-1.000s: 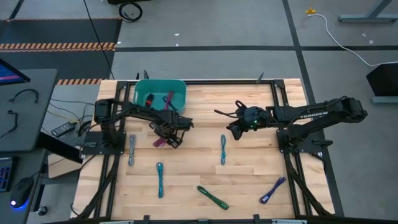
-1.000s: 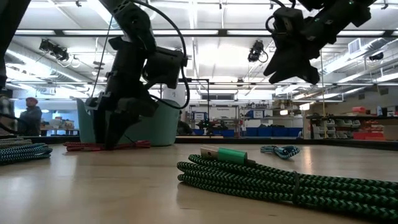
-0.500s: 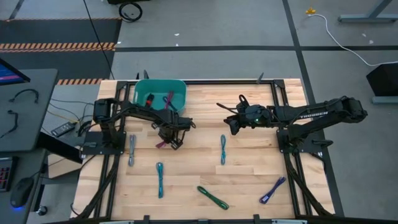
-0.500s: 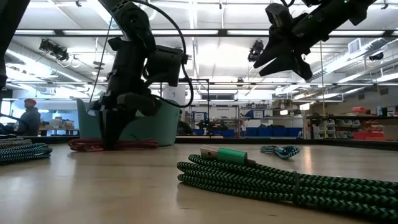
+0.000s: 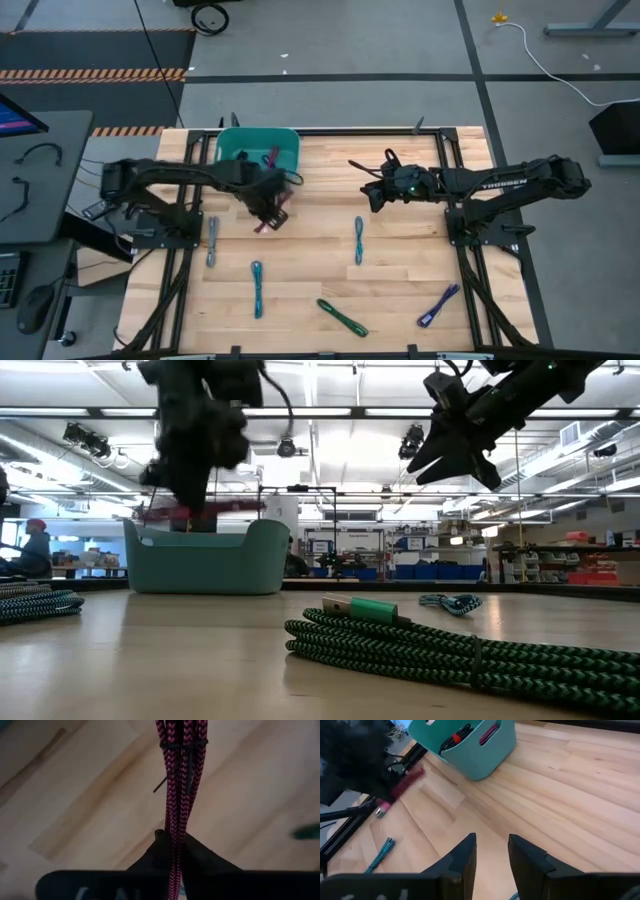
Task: Pick and place USB-C Cables
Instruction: Put the pink USB charger cable into the green bin
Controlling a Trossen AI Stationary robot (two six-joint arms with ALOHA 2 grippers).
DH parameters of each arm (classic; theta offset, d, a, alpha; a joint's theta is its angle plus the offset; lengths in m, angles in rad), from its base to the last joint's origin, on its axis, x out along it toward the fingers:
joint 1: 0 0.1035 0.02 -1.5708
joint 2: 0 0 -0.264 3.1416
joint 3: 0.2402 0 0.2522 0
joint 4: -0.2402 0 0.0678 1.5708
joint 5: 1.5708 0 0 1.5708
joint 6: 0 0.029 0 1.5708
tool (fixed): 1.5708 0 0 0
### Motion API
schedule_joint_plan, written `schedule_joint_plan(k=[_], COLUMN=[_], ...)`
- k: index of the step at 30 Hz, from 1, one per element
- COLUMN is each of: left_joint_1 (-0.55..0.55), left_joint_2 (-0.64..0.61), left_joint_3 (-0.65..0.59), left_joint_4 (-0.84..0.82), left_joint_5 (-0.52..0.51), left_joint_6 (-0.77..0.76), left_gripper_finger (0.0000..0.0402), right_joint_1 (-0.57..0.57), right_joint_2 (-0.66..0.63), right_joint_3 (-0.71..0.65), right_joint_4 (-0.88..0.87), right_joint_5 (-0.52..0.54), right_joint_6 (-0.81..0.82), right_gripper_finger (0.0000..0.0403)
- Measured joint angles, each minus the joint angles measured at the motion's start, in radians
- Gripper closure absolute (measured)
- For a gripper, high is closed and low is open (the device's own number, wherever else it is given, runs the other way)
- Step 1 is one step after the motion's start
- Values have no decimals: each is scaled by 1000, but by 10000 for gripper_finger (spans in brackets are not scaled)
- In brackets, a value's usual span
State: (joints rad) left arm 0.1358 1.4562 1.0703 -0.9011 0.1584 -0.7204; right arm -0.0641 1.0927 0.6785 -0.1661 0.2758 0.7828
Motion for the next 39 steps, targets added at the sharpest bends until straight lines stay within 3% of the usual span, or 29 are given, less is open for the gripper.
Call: schedule_joint_plan(k=[3, 8, 10, 15, 19, 28, 39], left_joint_1=[27, 163, 245, 438, 521, 564, 570], left_joint_2=[-108, -191, -189, -93, 4, 160, 181], left_joint_3=[0, 2, 1, -3, -1, 0, 1], left_joint_4=[-2, 25, 45, 92, 76, 65, 45], left_joint_5=[-30, -263, -305, -305, -271, -241, -241], left_joint_6=[-90, -191, -168, -95, -24, 21, 71], left_gripper_finger=[366, 381, 381, 372, 362, 362, 251], right_joint_1=[-5, -16, -25, -47, -52, -51, -51], right_joint_2=[0, 0, 0, 0, 0, 0, 0], right_joint_3=[0, 0, 0, 0, 0, 0, 0], right_joint_4=[0, -2, 0, 6, 13, 15, 15], right_joint_5=[-1, 1, 1, 3, 0, -1, -8], right_joint_6=[-19, -37, -50, -51, -45, -18, -16], right_gripper_finger=[286, 286, 286, 286, 286, 286, 286])
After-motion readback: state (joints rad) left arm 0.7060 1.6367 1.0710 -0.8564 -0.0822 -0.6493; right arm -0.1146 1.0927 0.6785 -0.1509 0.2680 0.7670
